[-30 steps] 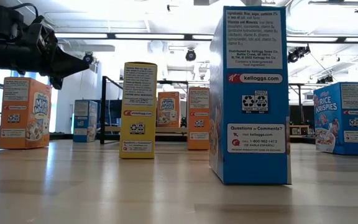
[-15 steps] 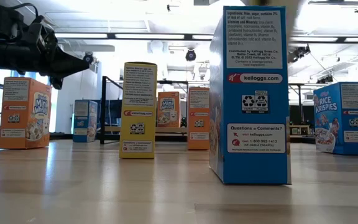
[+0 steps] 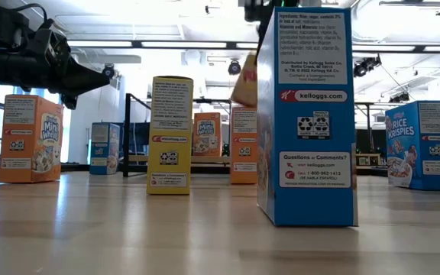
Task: Stack cereal on shelf
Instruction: Put the bottom right yellow cereal box on the shelf
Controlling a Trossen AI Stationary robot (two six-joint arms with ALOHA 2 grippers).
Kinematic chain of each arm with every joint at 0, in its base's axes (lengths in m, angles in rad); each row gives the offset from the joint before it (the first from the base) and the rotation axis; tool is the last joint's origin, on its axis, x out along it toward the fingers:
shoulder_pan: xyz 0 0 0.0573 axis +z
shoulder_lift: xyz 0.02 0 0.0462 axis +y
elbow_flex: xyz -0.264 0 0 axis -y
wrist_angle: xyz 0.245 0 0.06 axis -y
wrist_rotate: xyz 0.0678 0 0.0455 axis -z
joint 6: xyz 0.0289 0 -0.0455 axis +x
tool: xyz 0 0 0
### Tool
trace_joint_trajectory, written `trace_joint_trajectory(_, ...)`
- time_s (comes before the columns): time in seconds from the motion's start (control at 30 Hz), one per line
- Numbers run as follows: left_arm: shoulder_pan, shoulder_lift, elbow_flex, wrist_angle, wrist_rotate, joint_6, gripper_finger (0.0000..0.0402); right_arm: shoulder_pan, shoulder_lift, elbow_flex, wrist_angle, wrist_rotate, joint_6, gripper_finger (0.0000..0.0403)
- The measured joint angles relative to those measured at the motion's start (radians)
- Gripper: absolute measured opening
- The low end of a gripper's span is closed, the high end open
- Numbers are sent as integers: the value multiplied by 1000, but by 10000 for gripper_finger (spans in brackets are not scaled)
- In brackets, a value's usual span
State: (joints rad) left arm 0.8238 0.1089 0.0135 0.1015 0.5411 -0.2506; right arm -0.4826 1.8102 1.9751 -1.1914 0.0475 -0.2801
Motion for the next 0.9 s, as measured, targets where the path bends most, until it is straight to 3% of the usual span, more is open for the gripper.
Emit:
trace_joint_trajectory(0.2,0,0,0,0,-3,19,16,-107,130,0,35,-39,-194,158)
trace_joint_trajectory(0.4,0,0,0,0,-4,19,16,-122,214,1,94,-41,-269,158)
trace_joint_trajectory(0.7,0,0,0,-1,-4,19,16,-119,256,5,158,-8,-282,160)
trace_joint_trajectory(0.9,0,0,0,-4,-5,19,16,-118,266,4,190,5,-286,193)
